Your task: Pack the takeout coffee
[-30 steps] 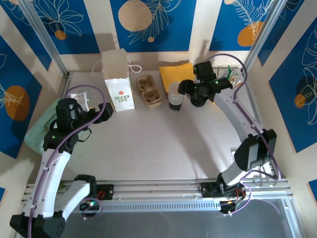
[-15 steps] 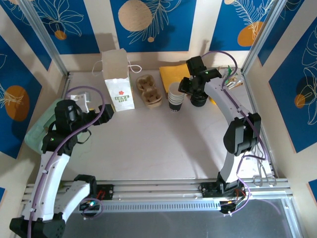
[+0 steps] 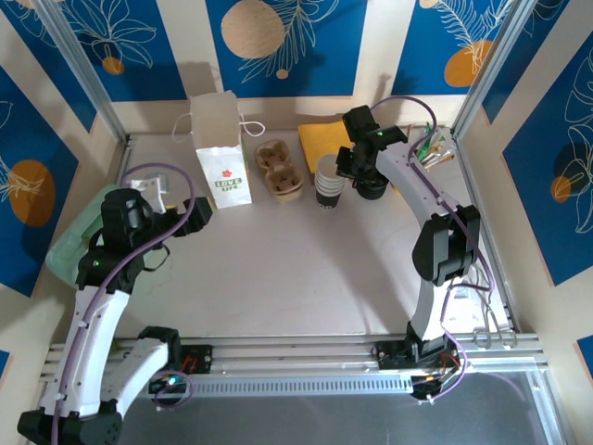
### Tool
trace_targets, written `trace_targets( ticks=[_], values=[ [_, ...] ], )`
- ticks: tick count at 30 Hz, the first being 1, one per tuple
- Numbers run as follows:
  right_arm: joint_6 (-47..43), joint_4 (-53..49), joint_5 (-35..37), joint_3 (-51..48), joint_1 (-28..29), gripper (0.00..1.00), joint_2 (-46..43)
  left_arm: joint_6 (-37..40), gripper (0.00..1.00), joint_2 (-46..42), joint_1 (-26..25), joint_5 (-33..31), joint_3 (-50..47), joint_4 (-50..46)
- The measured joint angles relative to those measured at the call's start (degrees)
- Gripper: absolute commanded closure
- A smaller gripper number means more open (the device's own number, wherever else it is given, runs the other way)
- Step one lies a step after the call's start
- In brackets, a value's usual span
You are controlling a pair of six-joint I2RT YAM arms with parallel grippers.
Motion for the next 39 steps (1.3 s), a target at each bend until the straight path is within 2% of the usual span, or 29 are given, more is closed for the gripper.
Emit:
trace_targets(
  ticks=[8, 15, 30, 39],
  values=[
    [-0.2, 0.0, 0.0, 1.0, 0.0, 0.91, 0.4, 0.1, 0.01, 0.0, 0.0, -0.6, 0.0, -0.8],
    [-0.4, -0.7, 0.0, 2.1, 0.2, 0.98, 0.4, 0.2, 0.01, 0.0, 0.0, -0.6, 0.1, -0.9],
    [-1.4, -4.5, 0.4, 8.5, 0.3, 1.0, -0.2, 0.2, 0.01, 0.1, 0.0, -1.0, 2.0, -1.7],
    [-3.6, -6.1, 0.6, 11.8, 2.2, 1.0, -10.1, 0.1, 0.01, 0.4, 0.0, -1.9, 2.4, -1.8]
  ],
)
